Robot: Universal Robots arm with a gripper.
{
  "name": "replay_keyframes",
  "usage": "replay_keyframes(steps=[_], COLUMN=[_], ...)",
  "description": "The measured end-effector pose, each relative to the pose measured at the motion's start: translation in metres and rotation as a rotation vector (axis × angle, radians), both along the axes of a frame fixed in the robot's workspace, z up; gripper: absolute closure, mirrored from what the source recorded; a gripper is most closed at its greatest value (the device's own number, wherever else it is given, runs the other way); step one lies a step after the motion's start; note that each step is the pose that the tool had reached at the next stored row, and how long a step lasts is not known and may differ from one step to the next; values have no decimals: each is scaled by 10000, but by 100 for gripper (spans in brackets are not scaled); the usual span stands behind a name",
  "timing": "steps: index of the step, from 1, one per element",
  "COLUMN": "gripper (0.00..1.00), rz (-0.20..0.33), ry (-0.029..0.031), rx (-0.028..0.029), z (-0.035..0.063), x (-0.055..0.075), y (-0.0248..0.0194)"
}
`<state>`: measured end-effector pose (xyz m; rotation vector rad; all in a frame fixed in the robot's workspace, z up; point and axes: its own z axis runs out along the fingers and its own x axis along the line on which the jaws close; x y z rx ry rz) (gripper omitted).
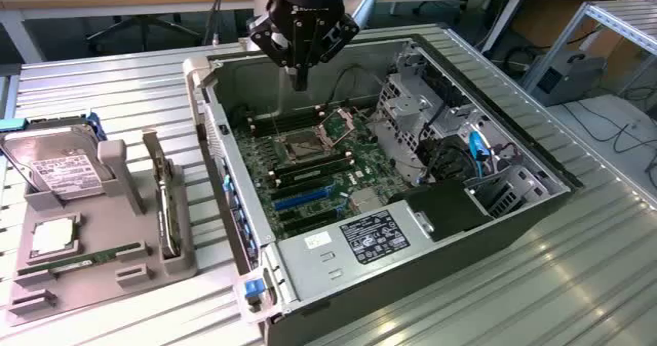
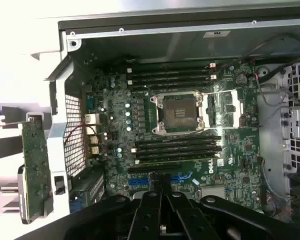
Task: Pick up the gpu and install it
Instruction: 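Reach for the gpu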
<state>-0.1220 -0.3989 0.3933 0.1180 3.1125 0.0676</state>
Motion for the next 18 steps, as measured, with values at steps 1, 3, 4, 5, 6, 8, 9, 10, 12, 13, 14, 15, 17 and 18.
replay_keyframes(steps=[1,3,4,5,6,8,9,10,12,13,14,15,17,18], gripper=[89,89,89,89,89,89,89,89,89,89,89,89,89,89], rz=[-1,0,0,0,0,0,0,0,0,0,0,0,0,0], ry=[1,0,0,0,0,0,0,0,-1,-1,-1,-1,-2,-2], rx=[0,0,0,-1,0,0,0,0,0,0,-1,-1,0,0], z=[0,0,0,1,0,0,0,0,0,0,0,0,0,0], x=[-5,-29,-51,-60,-72,-95,-106,-119,-147,-168,-186,-208,-253,-271], y=[0,0,0,0,0,0,0,0,0,0,0,0,0,0])
